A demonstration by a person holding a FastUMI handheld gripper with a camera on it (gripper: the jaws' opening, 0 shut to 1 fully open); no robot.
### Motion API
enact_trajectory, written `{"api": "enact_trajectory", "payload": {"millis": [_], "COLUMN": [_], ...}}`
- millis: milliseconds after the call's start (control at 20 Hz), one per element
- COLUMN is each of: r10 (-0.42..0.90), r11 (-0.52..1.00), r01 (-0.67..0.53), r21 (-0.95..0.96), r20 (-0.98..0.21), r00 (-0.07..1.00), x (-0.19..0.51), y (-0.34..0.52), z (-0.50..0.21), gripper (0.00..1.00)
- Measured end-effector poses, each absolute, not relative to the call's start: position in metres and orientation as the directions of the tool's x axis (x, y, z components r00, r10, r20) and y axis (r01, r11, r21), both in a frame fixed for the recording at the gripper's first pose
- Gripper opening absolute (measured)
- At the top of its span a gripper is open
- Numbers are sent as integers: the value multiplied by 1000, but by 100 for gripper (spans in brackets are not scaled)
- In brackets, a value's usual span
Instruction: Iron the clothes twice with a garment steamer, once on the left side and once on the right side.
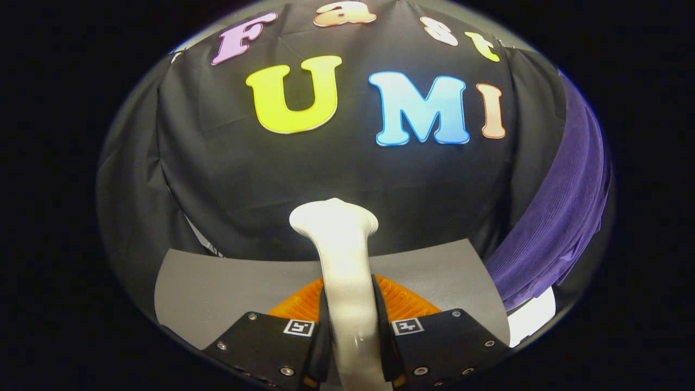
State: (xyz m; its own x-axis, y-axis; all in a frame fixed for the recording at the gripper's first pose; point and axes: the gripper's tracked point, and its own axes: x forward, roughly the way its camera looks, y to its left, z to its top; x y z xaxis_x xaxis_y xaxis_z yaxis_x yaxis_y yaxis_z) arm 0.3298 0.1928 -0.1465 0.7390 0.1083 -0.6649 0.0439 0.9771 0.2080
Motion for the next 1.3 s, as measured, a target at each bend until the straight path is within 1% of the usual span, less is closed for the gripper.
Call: {"api": "enact_trajectory", "payload": {"millis": [250,600,1000,1300], "r10": [126,105,101,42], "r11": [952,961,960,966], "r01": [41,1,-39,-6], "r21": [305,276,279,257], "r20": [-509,-366,-212,-135], "r00": [851,925,972,990], "x": [314,248,200,186], "y": [167,92,30,-11], "z": [-96,-38,23,65], "gripper": [37,37,37,37]}}
